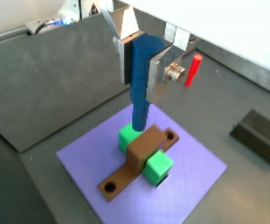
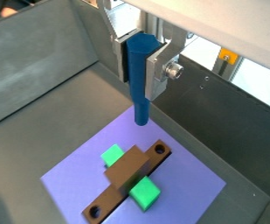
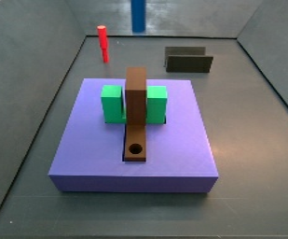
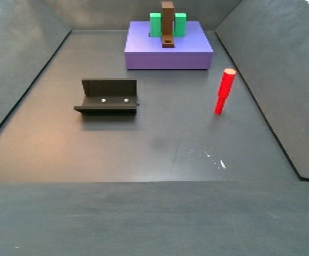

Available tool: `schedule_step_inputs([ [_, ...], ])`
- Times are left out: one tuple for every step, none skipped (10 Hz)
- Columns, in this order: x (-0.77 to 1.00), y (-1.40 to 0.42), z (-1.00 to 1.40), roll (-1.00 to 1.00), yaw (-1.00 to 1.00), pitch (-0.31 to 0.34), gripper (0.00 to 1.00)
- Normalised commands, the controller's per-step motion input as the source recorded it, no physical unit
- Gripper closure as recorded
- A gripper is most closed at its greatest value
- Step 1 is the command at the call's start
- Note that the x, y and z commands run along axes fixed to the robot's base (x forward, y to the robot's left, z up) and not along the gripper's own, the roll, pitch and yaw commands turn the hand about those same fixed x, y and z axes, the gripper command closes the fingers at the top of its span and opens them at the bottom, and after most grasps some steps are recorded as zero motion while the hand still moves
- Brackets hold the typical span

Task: Pick up the blue object. Move up. Move to above the board. Insert the blue object.
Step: Insert the blue object.

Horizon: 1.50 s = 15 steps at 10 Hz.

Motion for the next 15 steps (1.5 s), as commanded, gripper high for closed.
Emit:
schedule_step_inputs([
  [0.53, -0.34, -0.52, -0.02, -0.29, 0.131, 1.0],
  [0.47, -0.31, -0.54, -0.06, -0.34, 0.116, 1.0],
  [0.32, -0.27, -0.53, 0.0, -0.31, 0.0, 1.0],
  [0.07, -0.22, -0.55, 0.11, -0.19, 0.0, 1.0],
  [0.0, -0.03, -0.61, 0.09, -0.23, -0.026, 1.0],
  [-0.1, 0.0, -0.59, 0.08, -0.14, -0.036, 1.0],
  [0.0, 0.0, -0.52, 0.09, -0.18, -0.006, 1.0],
  [-0.02, 0.0, -0.52, 0.04, -0.18, -0.007, 1.0],
  [-0.01, -0.01, -0.47, 0.0, -0.23, -0.014, 1.0],
  [-0.04, -0.03, -0.42, 0.01, -0.22, -0.031, 1.0],
  [-0.03, -0.03, -0.39, 0.04, -0.21, 0.0, 1.0],
  [-0.04, -0.09, -0.21, 0.07, -0.2, 0.0, 1.0],
  [-0.27, -0.11, -0.1, 0.07, -0.13, 0.0, 1.0],
  [-0.37, -0.09, -0.04, 0.05, -0.06, -0.01, 1.0],
  [-0.12, -0.16, -0.03, 0.01, -0.07, -0.001, 1.0],
])
